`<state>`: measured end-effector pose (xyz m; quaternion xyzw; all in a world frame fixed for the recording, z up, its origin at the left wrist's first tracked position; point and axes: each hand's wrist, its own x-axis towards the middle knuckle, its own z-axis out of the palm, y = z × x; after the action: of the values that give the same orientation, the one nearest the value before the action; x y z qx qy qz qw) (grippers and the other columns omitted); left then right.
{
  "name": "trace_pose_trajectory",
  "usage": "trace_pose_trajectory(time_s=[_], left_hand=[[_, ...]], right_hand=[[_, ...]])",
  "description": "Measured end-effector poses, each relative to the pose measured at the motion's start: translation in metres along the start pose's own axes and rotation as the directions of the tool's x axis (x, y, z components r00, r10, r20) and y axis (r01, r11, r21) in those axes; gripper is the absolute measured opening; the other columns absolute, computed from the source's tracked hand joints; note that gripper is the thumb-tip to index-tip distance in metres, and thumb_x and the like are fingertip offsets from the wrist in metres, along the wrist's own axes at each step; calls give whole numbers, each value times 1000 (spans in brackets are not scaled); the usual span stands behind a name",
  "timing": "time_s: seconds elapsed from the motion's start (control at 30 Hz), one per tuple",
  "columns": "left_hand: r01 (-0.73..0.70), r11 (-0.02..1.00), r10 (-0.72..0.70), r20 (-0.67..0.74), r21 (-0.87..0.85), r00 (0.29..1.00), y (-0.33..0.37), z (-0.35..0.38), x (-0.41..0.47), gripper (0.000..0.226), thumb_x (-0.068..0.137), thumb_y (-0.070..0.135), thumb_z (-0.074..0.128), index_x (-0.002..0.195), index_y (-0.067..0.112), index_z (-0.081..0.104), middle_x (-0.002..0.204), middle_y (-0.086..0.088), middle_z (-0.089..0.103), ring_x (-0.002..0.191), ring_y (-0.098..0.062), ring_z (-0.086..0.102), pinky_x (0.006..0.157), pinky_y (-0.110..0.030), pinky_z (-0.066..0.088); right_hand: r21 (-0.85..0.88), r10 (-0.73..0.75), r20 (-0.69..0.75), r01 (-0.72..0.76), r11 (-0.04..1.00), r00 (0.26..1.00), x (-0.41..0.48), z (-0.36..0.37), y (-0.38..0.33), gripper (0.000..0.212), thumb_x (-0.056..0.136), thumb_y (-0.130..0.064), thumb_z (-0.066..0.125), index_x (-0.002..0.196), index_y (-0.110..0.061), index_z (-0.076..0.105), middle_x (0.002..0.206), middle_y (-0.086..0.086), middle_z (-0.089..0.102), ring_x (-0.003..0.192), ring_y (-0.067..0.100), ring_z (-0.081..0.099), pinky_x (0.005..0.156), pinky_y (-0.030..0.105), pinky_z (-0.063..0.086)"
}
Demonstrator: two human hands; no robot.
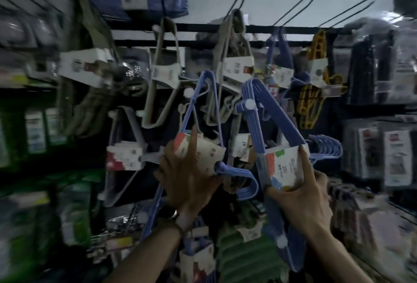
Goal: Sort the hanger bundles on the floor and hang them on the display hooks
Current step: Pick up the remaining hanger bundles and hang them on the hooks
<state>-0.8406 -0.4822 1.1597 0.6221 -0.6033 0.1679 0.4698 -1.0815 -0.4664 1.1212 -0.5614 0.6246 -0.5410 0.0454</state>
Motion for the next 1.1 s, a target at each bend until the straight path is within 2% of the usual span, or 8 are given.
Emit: trace_pose_trajectory(time_s=[0.17, 0.37, 0.47, 0.6, 0.67, 0.8, 0.93, 1.1], left_hand=[[4, 998, -2, -25, 61, 1000, -28, -29, 12, 127, 56, 87, 63, 161, 47, 3, 153, -20, 26, 130, -42, 32, 94, -59, 37], [28, 996, -22, -69, 90, 997, -14, -33, 30, 129, 48, 94, 38, 162, 43, 7, 147, -19, 34, 126, -40, 37, 92, -58, 40], [1, 994, 7, -72, 112, 997, 3, -24, 43, 130, 47, 93, 42, 162, 44, 6, 150, -19, 32, 126, -41, 38, 95, -59, 39], [-35, 983, 51, -88, 180, 995, 36, -4, 62, 132, 50, 88, 67, 162, 40, 15, 149, -18, 34, 124, -44, 42, 90, -60, 43], [-60, 975, 83, -101, 213, 991, 53, 7, 73, 130, 51, 92, 61, 161, 35, 24, 145, -19, 39, 119, -44, 46, 84, -58, 45], [-54, 972, 84, -125, 228, 989, 91, 23, 102, 121, 53, 88, 51, 158, 31, 33, 141, -23, 43, 118, -47, 48, 84, -60, 45], [-101, 977, 120, -95, 188, 988, 115, 25, 128, 125, 56, 89, 63, 161, 40, 14, 149, -19, 31, 131, -45, 36, 95, -64, 39], [-134, 981, 150, -113, 143, 982, 135, 25, 149, 131, 56, 83, 73, 159, 51, -2, 148, -14, 28, 131, -40, 30, 100, -63, 35]], right_hand=[[60, -9, 32, 7, 998, 999, 13, 30, -33, 123, 66, -58, 86, 149, -74, -3, 133, 1, 33, 91, 32, 57, 68, 41, 51], [103, -30, 29, 27, 994, 999, 40, 32, -48, 123, 58, -64, 82, 148, -75, -2, 127, 0, 35, 99, 35, 57, 71, 46, 54], [95, -5, -1, 5, 995, 1000, 66, 16, -43, 121, 63, -64, 83, 147, -74, -4, 131, 2, 36, 94, 36, 58, 72, 45, 54], [47, 30, -52, -28, 998, 998, 111, -18, -26, 119, 67, -69, 80, 148, -72, -6, 128, 5, 36, 87, 36, 57, 76, 48, 55], [7, 42, -48, -42, 999, 998, 136, -39, -18, 119, 67, -72, 78, 149, -71, -8, 125, 4, 36, 87, 35, 56, 79, 48, 53], [-98, 15, -14, -16, 995, 1000, 190, -91, -10, 120, 60, -84, 70, 150, -70, -7, 118, 5, 37, 88, 34, 53, 78, 44, 50], [-147, 9, -34, -14, 989, 999, 250, -129, -10, 127, 43, -94, 54, 156, -61, 5, 127, 11, 48, 102, 35, 56, 86, 43, 49], [-82, -2, -22, 0, 997, 1000, 312, -153, -17, 128, 41, -95, 58, 156, -56, 15, 143, 12, 54, 113, 36, 60, 95, 49, 54]])
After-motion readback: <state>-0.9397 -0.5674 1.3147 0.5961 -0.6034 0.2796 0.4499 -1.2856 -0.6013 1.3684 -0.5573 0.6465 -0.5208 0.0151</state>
